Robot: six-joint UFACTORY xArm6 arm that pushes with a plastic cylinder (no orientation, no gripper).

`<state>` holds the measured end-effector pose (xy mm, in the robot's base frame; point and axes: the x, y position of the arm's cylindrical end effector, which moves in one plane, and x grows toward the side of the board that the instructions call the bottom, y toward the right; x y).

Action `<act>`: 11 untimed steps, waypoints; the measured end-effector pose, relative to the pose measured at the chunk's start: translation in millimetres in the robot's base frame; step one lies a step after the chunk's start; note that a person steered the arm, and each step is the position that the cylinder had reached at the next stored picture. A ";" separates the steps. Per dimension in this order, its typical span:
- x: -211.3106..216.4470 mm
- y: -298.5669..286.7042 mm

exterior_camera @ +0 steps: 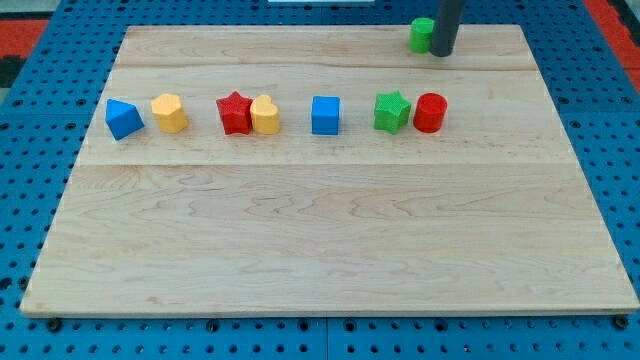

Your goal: Push the green circle diagonally to the top right of green star

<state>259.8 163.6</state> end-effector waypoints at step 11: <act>-3.2 75.5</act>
